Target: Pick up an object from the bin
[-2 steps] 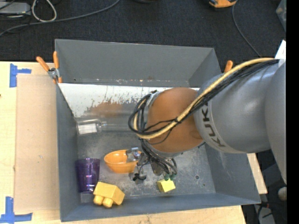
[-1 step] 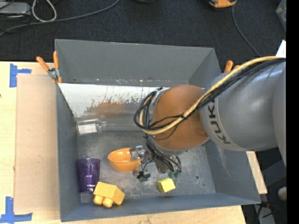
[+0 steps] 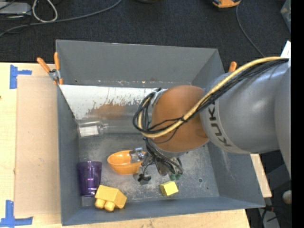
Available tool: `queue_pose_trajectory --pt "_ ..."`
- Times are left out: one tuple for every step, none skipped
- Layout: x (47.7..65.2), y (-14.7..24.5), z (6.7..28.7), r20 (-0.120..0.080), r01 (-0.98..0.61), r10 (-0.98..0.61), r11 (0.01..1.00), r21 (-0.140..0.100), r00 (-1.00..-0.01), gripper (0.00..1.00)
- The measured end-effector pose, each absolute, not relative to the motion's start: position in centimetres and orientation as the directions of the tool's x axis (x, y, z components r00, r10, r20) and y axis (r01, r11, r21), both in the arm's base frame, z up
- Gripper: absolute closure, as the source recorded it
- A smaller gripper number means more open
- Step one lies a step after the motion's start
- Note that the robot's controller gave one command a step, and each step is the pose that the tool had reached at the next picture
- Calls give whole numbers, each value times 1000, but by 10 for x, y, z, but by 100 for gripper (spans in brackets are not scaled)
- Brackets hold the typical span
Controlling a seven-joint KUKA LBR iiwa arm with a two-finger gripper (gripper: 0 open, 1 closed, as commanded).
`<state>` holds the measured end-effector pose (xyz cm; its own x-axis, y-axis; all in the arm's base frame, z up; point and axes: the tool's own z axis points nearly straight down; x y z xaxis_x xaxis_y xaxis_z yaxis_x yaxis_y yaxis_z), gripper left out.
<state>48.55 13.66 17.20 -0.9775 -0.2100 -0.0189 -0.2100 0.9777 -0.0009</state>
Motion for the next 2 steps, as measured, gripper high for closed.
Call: queue_pose_trajectory --pt "492 160 178 -16 -307 -307 952 2 -951 100" --pt "492 173 223 -16 -549 -549 836 -3 -835 100"
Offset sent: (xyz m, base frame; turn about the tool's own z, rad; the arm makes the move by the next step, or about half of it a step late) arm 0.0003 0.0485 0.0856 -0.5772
